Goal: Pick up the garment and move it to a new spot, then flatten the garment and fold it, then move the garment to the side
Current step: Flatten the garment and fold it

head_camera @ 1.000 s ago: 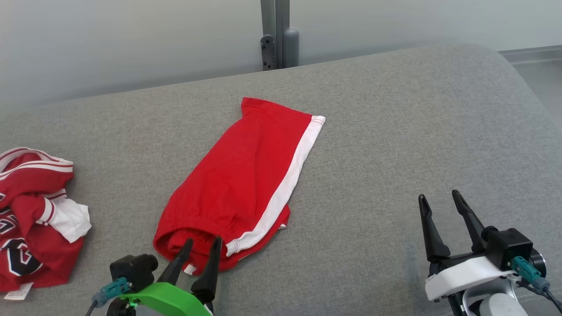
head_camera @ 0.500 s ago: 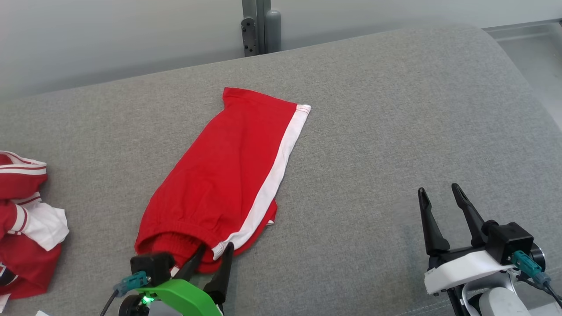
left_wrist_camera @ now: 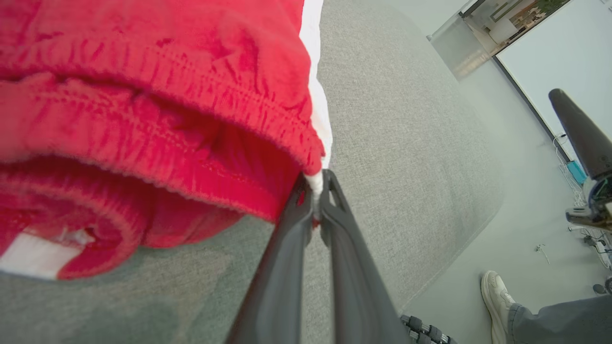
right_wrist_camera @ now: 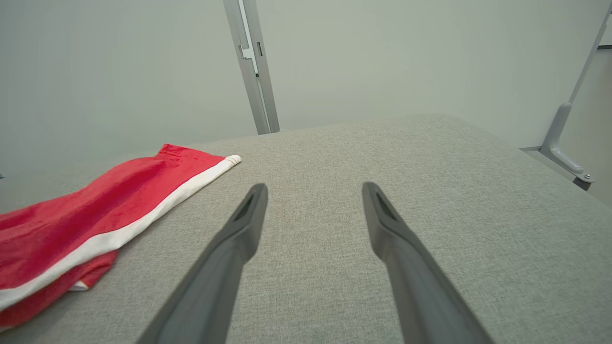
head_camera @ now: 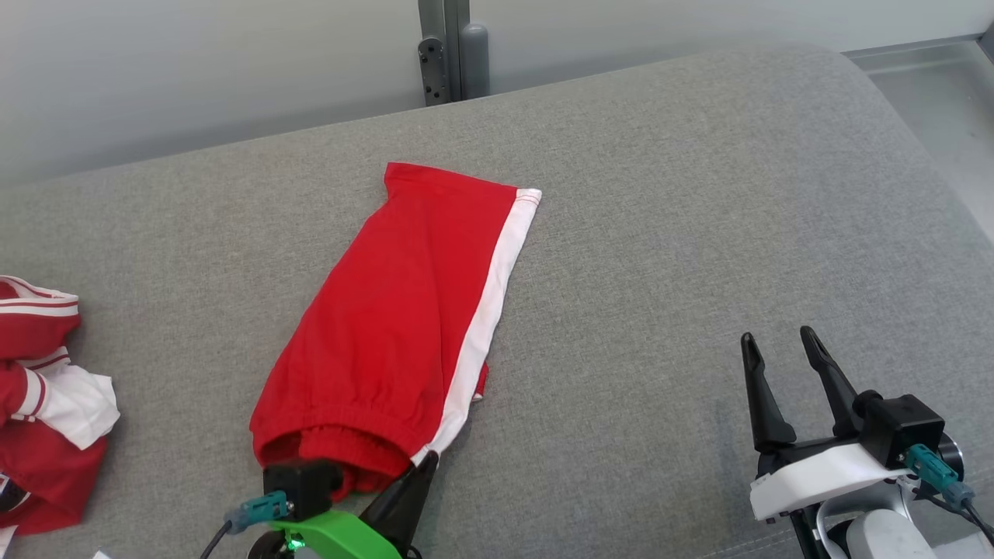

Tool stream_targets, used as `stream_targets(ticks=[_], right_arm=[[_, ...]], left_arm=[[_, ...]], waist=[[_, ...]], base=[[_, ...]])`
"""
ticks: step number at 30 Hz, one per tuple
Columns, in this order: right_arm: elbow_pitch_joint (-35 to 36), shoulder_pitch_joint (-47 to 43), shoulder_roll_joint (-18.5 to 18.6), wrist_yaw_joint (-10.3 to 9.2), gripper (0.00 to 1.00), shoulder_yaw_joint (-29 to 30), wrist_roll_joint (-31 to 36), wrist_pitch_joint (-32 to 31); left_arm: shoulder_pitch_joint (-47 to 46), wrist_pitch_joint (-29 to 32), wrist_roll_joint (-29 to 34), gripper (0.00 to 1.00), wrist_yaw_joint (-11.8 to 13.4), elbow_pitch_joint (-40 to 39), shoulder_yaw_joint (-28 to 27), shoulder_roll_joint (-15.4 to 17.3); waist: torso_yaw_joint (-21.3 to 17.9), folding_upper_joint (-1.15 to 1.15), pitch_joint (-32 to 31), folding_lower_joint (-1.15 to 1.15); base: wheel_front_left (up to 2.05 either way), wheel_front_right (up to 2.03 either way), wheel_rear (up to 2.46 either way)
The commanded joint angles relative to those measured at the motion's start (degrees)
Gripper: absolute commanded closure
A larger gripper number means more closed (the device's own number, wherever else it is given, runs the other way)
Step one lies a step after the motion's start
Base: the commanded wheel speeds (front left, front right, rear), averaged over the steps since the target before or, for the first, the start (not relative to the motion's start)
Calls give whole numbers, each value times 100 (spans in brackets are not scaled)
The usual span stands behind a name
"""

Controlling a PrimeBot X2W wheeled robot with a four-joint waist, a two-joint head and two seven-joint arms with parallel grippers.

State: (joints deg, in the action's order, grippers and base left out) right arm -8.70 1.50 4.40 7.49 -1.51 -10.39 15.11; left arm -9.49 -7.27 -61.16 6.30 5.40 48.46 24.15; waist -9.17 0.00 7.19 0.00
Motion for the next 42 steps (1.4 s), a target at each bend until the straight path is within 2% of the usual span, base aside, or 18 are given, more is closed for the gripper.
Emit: stream_targets(ticks=[1,6,11,12,13,18,21,24,30,33,35,39,42], right_arm=[[-9,-19,-2,0,0,11,-13,7],[-20,-96,-23,0,0,50,-7,7],[-14,-119,-36,0,0,71,0,7],[-23,-116,-33,0,0,59,4,7],[-31,-114,-29,0,0,50,9,7],[-53,-113,-1,0,0,50,16,7],[-59,-177,22,0,0,49,33,7],[-26,-224,53,0,0,67,64,7],[40,-356,124,0,0,200,128,7],[69,-412,156,0,0,254,181,6],[99,-448,171,0,0,311,208,7],[142,-488,200,0,0,370,305,7],[109,-522,209,0,0,426,380,7]], left_arm=[[129,15,-69,100,-36,-40,7,88],[521,-27,-287,100,-114,-176,-72,320],[770,-94,-442,100,-71,-199,-202,572],[784,-122,-450,82,-40,-192,-243,592],[796,-156,-461,2,-24,-187,-268,591],[772,-131,-486,0,-141,-284,-206,504],[820,-334,-332,0,-155,-403,-222,506],[972,-632,-106,0,41,-556,-433,485],[1422,-794,438,0,441,-787,-912,424],[1563,-794,1123,0,658,-765,-1329,352],[1710,-792,1480,0,721,-768,-1636,167],[2013,-794,2256,0,590,-699,-2314,-206],[2228,-795,2696,0,350,-557,-2779,-539]], waist=[[23,0,-15,0],[97,0,-74,0],[210,0,-86,0],[234,0,-88,0],[253,0,-93,0],[321,0,-129,0],[363,0,-204,0],[408,0,-305,0],[577,0,-590,0],[697,0,-705,0],[772,0,-775,0],[907,0,-878,0],[1002,0,-970,0]], base=[[0,0,0],[0,0,0],[0,0,0],[0,0,0],[0,0,0],[0,0,0],[0,0,0],[0,0,0],[0,0,0],[0,0,0],[0,0,0],[0,0,0],[0,0,0]])
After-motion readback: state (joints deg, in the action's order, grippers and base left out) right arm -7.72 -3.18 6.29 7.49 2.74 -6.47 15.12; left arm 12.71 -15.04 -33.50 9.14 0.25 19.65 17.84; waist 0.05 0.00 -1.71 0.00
